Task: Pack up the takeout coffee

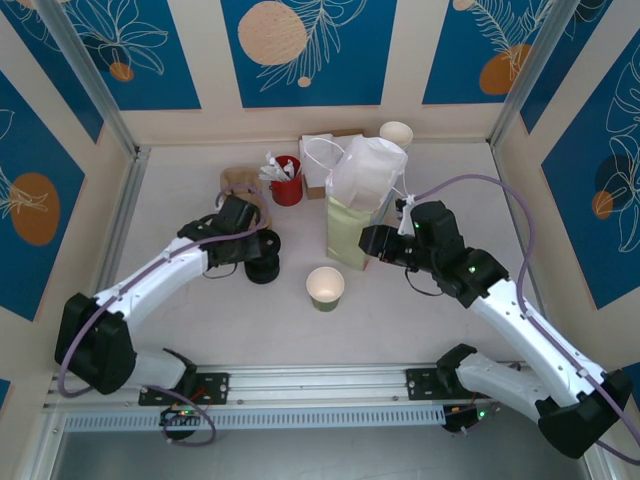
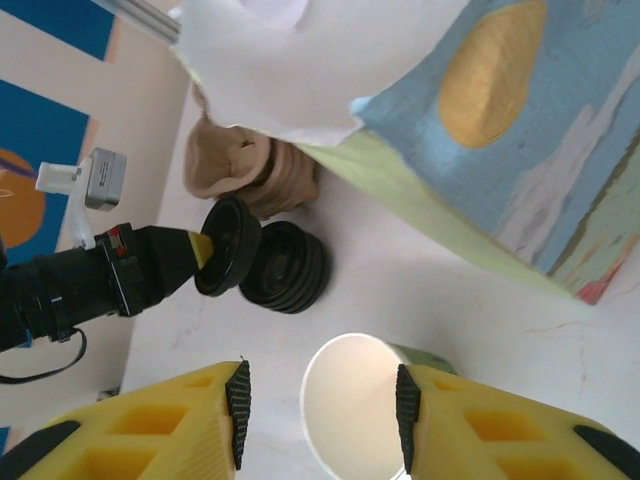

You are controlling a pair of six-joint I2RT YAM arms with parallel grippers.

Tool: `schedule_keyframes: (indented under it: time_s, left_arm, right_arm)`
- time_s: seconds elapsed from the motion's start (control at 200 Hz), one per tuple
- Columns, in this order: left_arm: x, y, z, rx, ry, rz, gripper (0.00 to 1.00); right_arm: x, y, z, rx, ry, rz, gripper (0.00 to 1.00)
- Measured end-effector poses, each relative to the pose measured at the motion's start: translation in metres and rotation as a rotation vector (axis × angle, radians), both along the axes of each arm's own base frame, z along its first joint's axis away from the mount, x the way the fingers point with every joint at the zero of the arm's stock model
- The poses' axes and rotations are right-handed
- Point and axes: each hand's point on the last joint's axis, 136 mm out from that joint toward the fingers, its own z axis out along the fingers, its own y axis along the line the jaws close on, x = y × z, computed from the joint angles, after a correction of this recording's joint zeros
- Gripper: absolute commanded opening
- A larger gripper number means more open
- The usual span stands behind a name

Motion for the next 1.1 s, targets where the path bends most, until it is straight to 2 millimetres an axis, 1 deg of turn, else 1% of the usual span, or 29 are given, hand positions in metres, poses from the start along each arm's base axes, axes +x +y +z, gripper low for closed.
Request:
schedule_keyframes:
  time_s: [0.125,0.275,0.455,0.58,0.685,0.845,0.975,1.1]
  left_arm:
    - [-0.003,-0.005,0.027,-0.03,-0.051,-0.019,0.08]
    - [-0.011,-0.017,0.056,-0.04,-0.1,-0.063,0.05]
    - [-0.022,-0.046,0.088,-0.043,-0.168,-0.169,0.05]
    - [-0.031,-0.066,0.103,-0.045,-0.205,-0.24,0.05]
    - [-0.038,-0.083,0.109,-0.048,-0.217,-0.294,0.05]
    - [-0.047,-0.105,0.104,-0.03,-0.21,-0.363,0.05]
    - [-0.053,-0.118,0.102,-0.023,-0.207,-0.405,0.05]
    - [-0.058,-0.126,0.105,-0.029,-0.214,-0.431,0.05]
  right_arm:
    - [-0.012,0.006,0.008,0.03,-0.008,0.04,0.45]
    - [-0.027,0.021,0.009,0.036,0.001,0.105,0.46]
    - [-0.033,0.037,0.01,0.021,0.024,0.16,0.49]
    - [-0.035,0.05,0.015,0.01,0.033,0.193,0.5]
    - [-0.037,0.057,0.02,0.008,0.028,0.21,0.52]
    - [-0.036,0.061,0.025,0.002,0.025,0.214,0.54]
    - [-0.036,0.06,0.022,-0.017,0.032,0.205,0.54]
    - [-0.037,0.057,0.017,-0.042,0.044,0.195,0.54]
